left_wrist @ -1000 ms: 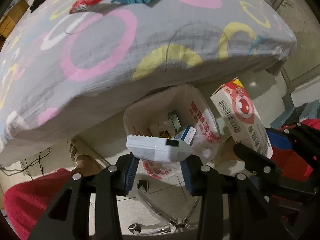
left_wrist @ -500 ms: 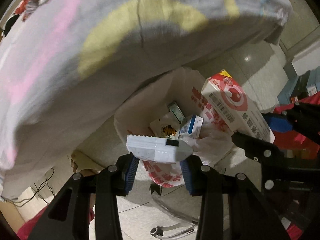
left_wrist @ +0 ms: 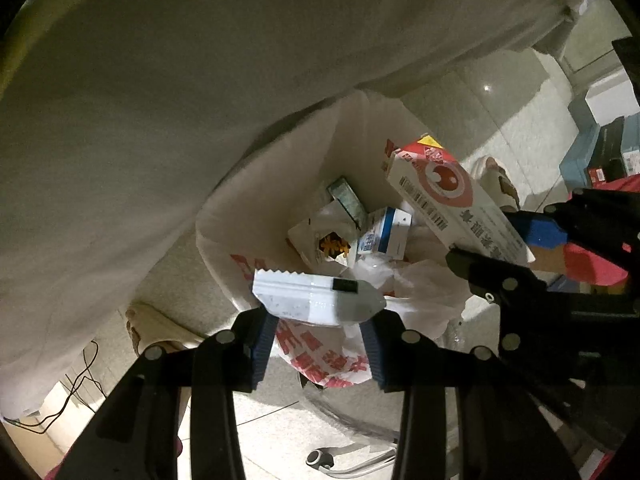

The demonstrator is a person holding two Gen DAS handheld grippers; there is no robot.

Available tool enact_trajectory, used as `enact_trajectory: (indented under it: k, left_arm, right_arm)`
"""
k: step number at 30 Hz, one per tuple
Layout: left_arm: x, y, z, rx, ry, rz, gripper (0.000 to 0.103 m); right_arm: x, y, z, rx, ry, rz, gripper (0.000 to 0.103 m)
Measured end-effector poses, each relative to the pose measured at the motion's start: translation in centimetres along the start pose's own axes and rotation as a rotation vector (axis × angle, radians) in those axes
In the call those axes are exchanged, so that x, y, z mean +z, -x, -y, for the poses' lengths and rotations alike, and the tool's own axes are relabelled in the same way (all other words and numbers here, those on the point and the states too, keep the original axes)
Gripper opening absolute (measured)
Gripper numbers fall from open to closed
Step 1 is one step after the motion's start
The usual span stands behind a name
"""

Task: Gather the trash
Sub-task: 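Open both tools to drop the two boxes into the bag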

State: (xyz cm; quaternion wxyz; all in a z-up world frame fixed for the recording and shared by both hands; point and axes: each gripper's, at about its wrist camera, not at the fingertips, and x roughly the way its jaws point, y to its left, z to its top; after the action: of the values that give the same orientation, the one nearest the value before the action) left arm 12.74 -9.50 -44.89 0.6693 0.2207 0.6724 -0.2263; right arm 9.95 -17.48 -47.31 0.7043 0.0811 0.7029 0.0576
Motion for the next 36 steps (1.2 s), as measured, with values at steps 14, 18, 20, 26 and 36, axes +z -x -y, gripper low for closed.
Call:
enact_trajectory:
  k: [14,18,20,26,36]
  left_arm:
    - [0.2,-4.3,0.0,-0.007,-0.027,-0.103,0.039]
    - [0.2,-4.7,-0.4,-0.015,-0.013,-0.116,0.039]
    - [0.2,-4.9,-0.4,-0.016,-0.012,-0.117,0.039]
    - [0.6,-5.6,-0.6,-0.024,-0.004,-0.134,0.039]
    - [0.9,-5.8,-1.3,-0.034,0.037,-0.153,0.066]
  right_arm:
    - [1.3,-3.5,0.5,-0.009,-0.019,-0.063,0.033]
    - [1.7,-4.1,0.5,0.005,-0.026,-0.075,0.033]
    - [1.9,-4.2,0.4,0.010,-0.021,-0.076,0.033]
    - [1.8,-4.4,0.4,0.019,-0.023,-0.077,0.033]
    - [1.8,-3.8,1.3,0.016,-0.072,-0.061,0.057]
